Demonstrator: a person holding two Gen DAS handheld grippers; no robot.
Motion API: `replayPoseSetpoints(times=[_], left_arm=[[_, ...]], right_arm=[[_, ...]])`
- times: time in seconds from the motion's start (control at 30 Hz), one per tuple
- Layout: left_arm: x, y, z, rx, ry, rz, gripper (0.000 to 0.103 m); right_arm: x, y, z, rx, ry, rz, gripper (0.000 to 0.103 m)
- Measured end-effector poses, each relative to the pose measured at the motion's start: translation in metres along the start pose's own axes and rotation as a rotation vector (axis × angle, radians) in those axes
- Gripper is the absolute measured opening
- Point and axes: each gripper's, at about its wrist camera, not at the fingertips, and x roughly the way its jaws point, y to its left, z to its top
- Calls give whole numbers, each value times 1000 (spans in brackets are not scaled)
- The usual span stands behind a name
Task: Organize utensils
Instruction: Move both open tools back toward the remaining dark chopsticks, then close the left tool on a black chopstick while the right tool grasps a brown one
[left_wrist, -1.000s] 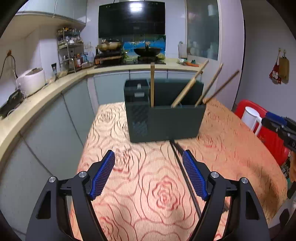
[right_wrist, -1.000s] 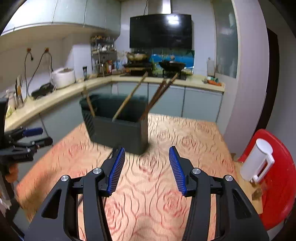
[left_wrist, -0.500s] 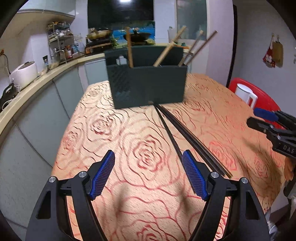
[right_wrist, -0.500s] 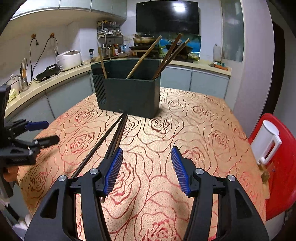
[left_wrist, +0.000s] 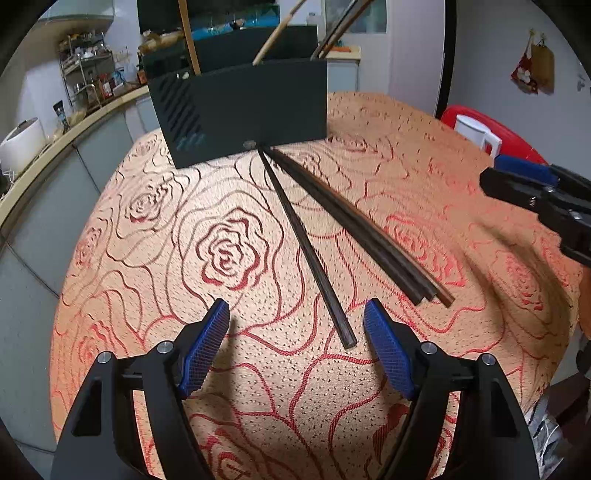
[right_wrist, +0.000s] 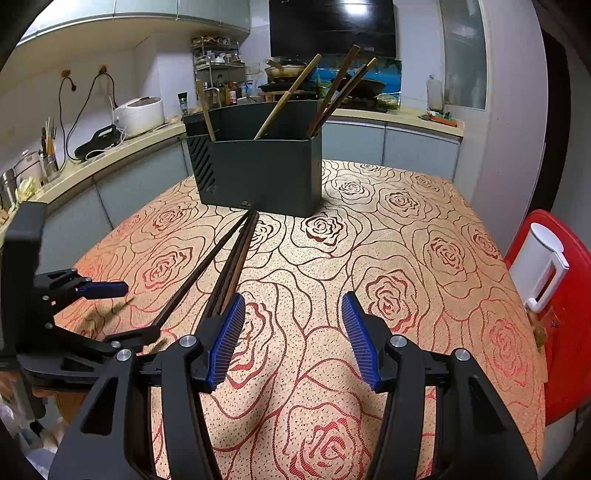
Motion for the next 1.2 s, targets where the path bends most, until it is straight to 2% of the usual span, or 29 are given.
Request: replayPoseSetpoints(times=[0.27, 0.53, 0.7, 0.93, 1.2], left_arm=[[3, 9, -3, -24, 7, 25, 73], [-2, 23, -11, -65, -2, 30, 73], [-3, 24, -12, -67, -8, 34, 73], [-4, 26, -14, -78, -9, 27, 73], [-5, 27, -14, -77, -14, 29, 72]], right_arm=[[1, 10, -9, -38, 20, 27, 53], [7, 37, -32, -126, 81, 108, 52], [16, 53, -41, -188, 129, 128, 37], [22, 49, -44, -194, 142, 88, 30], [30, 24, -37, -113, 143, -12, 26]])
